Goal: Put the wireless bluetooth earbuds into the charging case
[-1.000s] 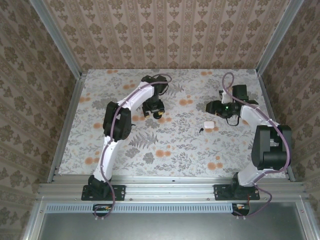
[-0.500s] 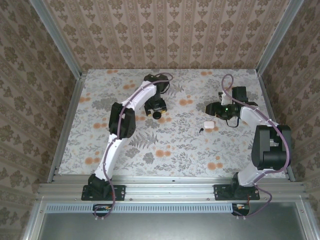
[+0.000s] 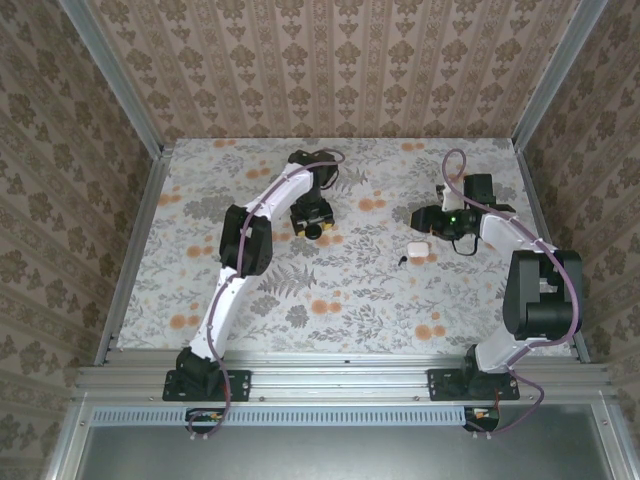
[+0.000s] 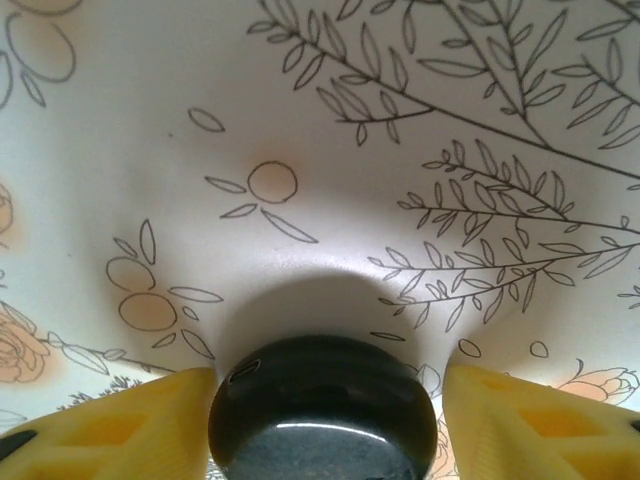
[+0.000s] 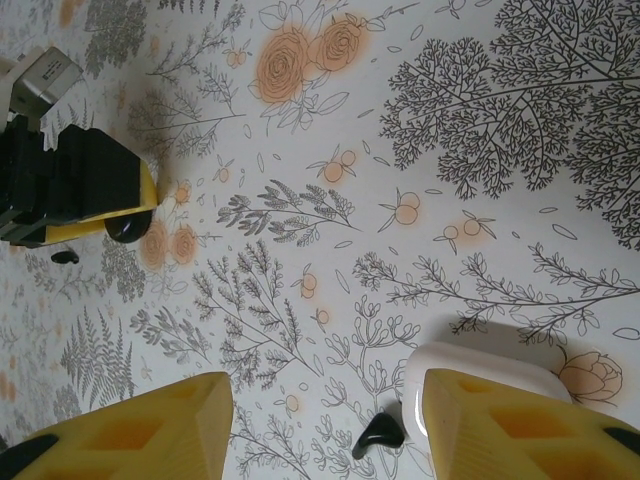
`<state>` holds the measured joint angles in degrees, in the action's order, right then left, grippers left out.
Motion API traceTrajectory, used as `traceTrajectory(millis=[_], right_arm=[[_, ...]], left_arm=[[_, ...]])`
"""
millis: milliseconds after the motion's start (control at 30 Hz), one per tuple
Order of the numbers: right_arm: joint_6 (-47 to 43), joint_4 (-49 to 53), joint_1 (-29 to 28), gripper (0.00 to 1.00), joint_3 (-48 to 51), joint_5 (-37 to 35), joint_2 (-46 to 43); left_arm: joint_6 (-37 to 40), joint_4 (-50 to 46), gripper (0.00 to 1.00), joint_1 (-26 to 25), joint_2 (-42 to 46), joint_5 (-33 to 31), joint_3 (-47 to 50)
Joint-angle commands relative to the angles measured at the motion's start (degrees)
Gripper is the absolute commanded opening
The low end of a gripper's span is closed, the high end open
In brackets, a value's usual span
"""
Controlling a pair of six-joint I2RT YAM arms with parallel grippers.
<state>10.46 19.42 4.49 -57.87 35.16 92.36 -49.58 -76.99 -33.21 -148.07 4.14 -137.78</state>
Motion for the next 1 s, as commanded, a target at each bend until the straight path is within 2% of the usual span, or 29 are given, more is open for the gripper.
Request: traceTrajectory(millis=[0,100,267,400,567,667,800,967], right_arm=[[-0.6,-0.4,0.1,0.54,0.6,1.8,0.1],[-0.7,-0.3,0.1,0.54,0.7,1.9,-0.3],[-0.6,-0.9,0.1,0.54,1.5,2.1,-1.9],[3.3,-4.4,0.0,0.53,4.0,3.8,-5.2],[13.1,-9.6,-0.4,0.50,10.1,6.3,-11.2],[17.3,-15.6,-2.1,0.50,15.3,7.3,-18.2],[17.0,-20.3,-8.7,0.56,21.8,1.0,-30.5],[18.7,-27.9,-17.0,0.57,32.3,-7.9,-44.7]], left_arm=[[-1.3,-1.6,0.52,-0.8,-1.1,1.2,-1.0],[-1.7,-1.5,0.42,-0.8,-1.0,0.5,-0.8],[-2.2,-1.8,0.41,-0.8,-0.1,0.0,-0.5],[-3.7,1.5,0.41,-1.6,5.3,0.3,4.7],[-9.4,14.5,0.40,-4.0,18.1,2.5,19.8],[-15.8,26.7,0.40,-5.9,27.5,4.1,33.7],[-26.5,43.7,0.40,-9.0,38.3,5.2,52.3],[-33.7,54.3,0.40,-12.5,46.6,3.5,64.8]])
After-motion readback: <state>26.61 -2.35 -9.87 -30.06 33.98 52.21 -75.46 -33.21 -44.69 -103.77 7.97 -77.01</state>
